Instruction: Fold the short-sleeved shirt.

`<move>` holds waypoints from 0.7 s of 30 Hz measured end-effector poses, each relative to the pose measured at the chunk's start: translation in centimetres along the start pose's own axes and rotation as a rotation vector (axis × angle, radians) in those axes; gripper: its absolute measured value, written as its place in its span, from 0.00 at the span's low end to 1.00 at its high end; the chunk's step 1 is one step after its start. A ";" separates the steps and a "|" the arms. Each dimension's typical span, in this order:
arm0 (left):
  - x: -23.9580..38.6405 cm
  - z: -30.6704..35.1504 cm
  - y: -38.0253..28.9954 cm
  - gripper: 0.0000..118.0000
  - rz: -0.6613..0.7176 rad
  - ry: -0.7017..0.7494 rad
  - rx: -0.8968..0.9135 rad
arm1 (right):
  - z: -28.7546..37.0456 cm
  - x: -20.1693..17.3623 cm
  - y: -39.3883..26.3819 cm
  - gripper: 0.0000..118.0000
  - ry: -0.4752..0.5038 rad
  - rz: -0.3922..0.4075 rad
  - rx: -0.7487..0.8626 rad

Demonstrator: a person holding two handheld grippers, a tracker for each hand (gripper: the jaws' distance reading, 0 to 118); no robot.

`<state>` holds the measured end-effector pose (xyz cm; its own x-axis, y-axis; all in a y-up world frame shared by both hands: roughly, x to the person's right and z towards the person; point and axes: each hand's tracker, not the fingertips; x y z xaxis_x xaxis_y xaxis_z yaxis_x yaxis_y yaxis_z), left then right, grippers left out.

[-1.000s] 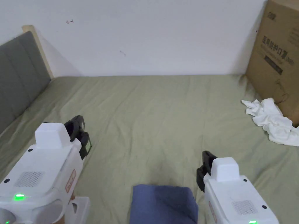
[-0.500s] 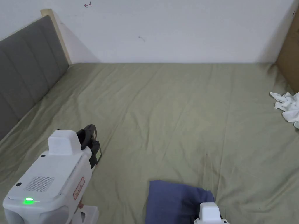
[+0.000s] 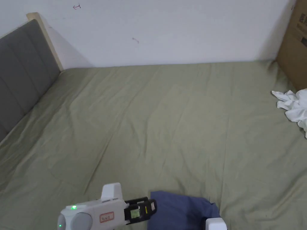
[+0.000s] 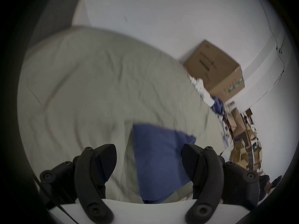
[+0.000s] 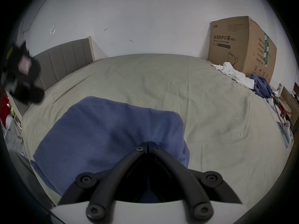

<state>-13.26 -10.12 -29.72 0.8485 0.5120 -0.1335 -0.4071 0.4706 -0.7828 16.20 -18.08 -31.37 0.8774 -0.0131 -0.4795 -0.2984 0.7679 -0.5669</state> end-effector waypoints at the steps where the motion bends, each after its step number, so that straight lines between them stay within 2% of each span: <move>1: -0.5 -1.1 -0.2 0.76 0.015 0.006 -0.021 | 0.0 0.1 0.0 0.00 0.003 -0.006 0.000; 6: -1.3 -4.8 -0.3 0.73 0.028 0.002 -0.113 | -0.1 -0.1 -0.4 0.00 0.005 0.000 0.006; 9: -2.2 -6.3 -0.2 0.61 0.034 -0.100 -0.203 | -0.1 0.0 -0.4 0.00 0.005 0.006 0.006; 10: -2.5 -6.7 -0.2 0.61 0.044 -0.143 -0.229 | -0.1 0.0 -0.5 0.00 0.006 0.000 0.006; 11: -2.7 -7.1 -0.1 0.39 0.069 -0.188 -0.241 | -0.1 0.0 -0.5 0.00 0.008 -0.005 0.006; 12: -2.5 -7.0 -0.2 0.33 0.073 -0.159 -0.237 | -0.1 0.1 -0.5 0.00 0.009 -0.008 0.005; 13: -2.4 -7.0 -0.2 0.32 0.070 -0.148 -0.231 | -0.1 0.1 -0.5 0.00 0.012 -0.014 0.004; 17: -1.8 -6.7 -0.1 0.19 0.068 -0.119 -0.230 | 0.1 0.4 -0.1 0.00 0.028 -0.035 -0.007; 19: -0.9 -6.2 0.2 0.16 -0.026 -0.074 -0.214 | 0.6 0.5 0.8 0.00 0.039 -0.028 -0.015; 21: -0.2 -5.1 0.9 0.15 -0.060 -0.067 -0.213 | 1.5 0.5 1.9 0.00 0.053 -0.019 -0.007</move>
<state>-12.11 -13.48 -33.47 0.8419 0.5375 -0.0482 -0.2701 0.3424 -0.8999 16.64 -15.64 -31.68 0.8620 -0.0617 -0.5031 -0.2846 0.7625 -0.5810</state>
